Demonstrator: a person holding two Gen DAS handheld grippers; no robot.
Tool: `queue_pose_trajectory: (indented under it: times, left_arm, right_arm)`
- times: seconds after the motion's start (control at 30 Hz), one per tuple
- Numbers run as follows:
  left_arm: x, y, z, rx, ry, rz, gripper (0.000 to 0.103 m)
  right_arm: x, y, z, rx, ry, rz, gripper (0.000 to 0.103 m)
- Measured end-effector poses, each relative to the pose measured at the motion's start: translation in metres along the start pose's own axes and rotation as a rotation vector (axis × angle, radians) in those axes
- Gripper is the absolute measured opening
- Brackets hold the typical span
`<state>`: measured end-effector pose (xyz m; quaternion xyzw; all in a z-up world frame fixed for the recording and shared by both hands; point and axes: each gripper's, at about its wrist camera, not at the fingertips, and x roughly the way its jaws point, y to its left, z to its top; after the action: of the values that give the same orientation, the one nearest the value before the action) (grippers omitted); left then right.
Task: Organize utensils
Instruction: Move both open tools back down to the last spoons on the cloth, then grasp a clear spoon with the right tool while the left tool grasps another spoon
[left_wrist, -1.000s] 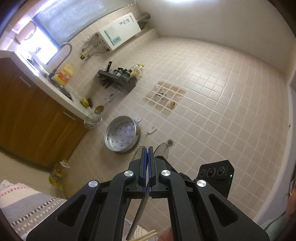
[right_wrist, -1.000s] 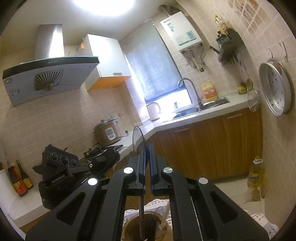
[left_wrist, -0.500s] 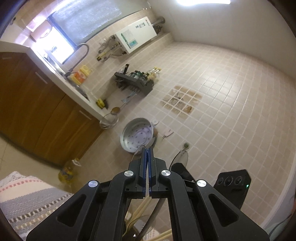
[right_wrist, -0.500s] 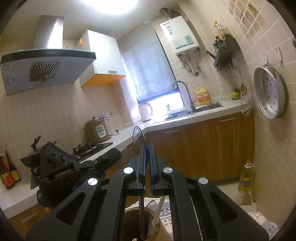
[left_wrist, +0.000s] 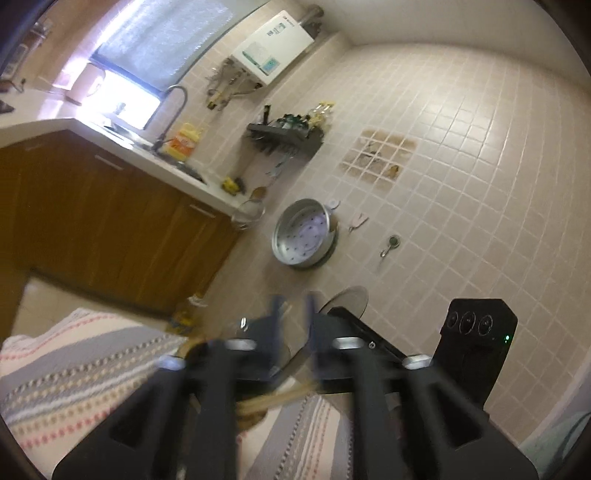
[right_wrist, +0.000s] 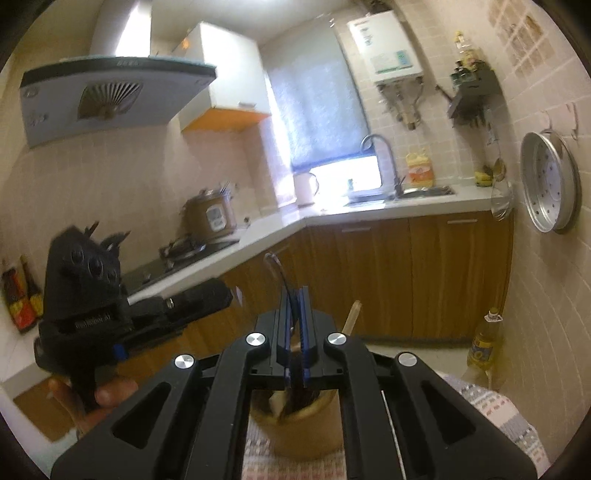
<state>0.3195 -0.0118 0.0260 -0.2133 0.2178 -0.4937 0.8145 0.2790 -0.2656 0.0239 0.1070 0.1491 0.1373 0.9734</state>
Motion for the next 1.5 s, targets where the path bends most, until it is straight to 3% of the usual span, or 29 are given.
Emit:
queue_pose_trajectory:
  times: [0.07,0.13,0.2,0.27,0.37,0.53,0.7,0.87,1.07,1.2,1.4,1.5]
  left_arm:
    - [-0.012,-0.009,-0.002,0.012,-0.018,0.037,0.041]
    - [-0.028,-0.019,-0.003,0.019,-0.026,0.072,0.042]
    - [-0.042,-0.031,-0.005,0.035,-0.045,0.113,0.044]
    - [-0.06,-0.044,-0.007,0.035,-0.068,0.161,0.054]
    - [-0.08,-0.056,-0.012,0.033,-0.076,0.221,0.055]
    - [-0.098,-0.072,-0.034,-0.001,0.039,0.351,0.061]
    - [-0.099,-0.07,-0.07,-0.057,0.215,0.51,0.061]
    - [-0.086,-0.05,-0.125,-0.15,0.429,0.565,0.059]
    - [-0.069,-0.033,-0.177,-0.235,0.578,0.593,0.055]
    - [-0.058,-0.043,-0.195,-0.15,0.595,0.718,0.055]
    - [-0.026,-0.058,-0.213,0.003,0.621,0.895,0.054]
    - [-0.016,-0.061,-0.214,0.073,0.646,0.944,0.048]
  right_arm:
    - [-0.014,-0.001,0.002,0.021,0.005,0.011,0.008]
    - [-0.027,-0.001,0.006,0.027,0.015,0.021,0.013]
    - [-0.044,0.003,0.009,0.012,0.003,0.011,0.026]
    - [-0.062,0.009,0.011,-0.009,-0.009,0.003,0.053]
    - [-0.082,0.021,0.011,-0.059,0.0,-0.011,0.053]
    - [-0.107,0.031,0.0,-0.102,0.084,-0.041,0.053]
    - [-0.107,0.031,-0.022,-0.135,0.28,-0.099,0.053]
    - [-0.089,0.012,-0.057,-0.107,0.523,-0.111,0.053]
    - [-0.062,-0.02,-0.111,-0.042,0.74,-0.087,0.053]
    - [-0.05,-0.035,-0.14,0.007,0.831,-0.096,0.044]
    - [-0.038,-0.043,-0.164,0.03,0.924,-0.085,0.044]
    - [-0.037,-0.043,-0.168,0.029,0.935,-0.083,0.044]
